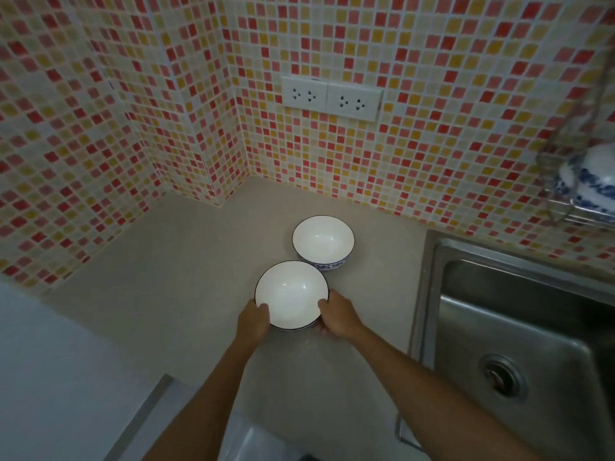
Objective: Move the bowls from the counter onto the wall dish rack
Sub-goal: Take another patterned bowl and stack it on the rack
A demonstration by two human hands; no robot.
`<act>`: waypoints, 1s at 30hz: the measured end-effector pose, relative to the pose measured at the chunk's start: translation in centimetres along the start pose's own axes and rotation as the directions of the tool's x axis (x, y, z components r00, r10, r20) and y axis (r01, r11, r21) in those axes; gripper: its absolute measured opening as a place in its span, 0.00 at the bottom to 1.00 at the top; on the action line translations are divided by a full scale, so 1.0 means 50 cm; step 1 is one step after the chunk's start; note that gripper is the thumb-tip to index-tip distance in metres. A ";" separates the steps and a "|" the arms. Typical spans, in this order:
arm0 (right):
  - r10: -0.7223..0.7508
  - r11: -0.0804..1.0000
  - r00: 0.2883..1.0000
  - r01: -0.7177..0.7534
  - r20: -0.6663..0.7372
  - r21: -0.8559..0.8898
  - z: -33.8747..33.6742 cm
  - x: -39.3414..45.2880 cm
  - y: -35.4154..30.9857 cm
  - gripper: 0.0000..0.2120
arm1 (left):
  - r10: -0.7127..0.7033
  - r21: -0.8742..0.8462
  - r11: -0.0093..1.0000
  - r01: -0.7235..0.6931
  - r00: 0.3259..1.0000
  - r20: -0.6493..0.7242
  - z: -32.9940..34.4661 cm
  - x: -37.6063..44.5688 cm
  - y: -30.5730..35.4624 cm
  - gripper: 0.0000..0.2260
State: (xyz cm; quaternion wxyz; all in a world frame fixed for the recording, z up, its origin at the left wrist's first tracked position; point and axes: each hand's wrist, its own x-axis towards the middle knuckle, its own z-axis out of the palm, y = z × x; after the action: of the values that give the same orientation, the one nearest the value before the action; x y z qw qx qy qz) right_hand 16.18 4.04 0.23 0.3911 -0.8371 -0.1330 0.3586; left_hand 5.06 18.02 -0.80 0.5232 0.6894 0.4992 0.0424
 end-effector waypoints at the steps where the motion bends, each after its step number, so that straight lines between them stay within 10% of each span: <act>1: -0.001 1.000 1.000 0.001 -0.019 0.012 -0.014 -0.009 0.013 0.14 | 0.000 -0.016 1.000 0.001 0.999 0.046 0.006 -0.008 0.002 0.16; 9: -0.009 0.988 0.978 0.041 -0.207 0.148 -0.192 -0.089 0.095 0.14 | 0.037 -0.380 0.920 0.099 0.942 0.335 0.158 -0.086 0.132 0.20; 18: -0.128 0.930 0.907 0.251 -0.402 0.270 -0.522 -0.247 0.120 0.14 | 0.380 -0.645 0.760 -0.080 0.860 0.341 0.352 -0.296 0.377 0.19; 24: -0.348 0.894 0.508 0.433 -0.788 -0.116 -0.790 -0.367 0.173 0.14 | 0.586 -0.703 0.670 -0.236 0.750 0.306 0.419 -0.419 0.499 0.13; 30: -0.467 0.884 0.256 0.136 -0.847 -0.446 -0.969 -0.383 0.292 0.13 | 0.620 -0.728 0.635 -0.259 0.733 0.280 0.531 -0.513 0.597 0.21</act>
State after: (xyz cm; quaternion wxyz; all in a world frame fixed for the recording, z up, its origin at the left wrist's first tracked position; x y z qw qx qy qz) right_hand 35.93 -42.33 19.93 0.3316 -0.8901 -0.0905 -0.2992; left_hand 26.93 -17.45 21.97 0.8098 0.5547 0.1050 0.1599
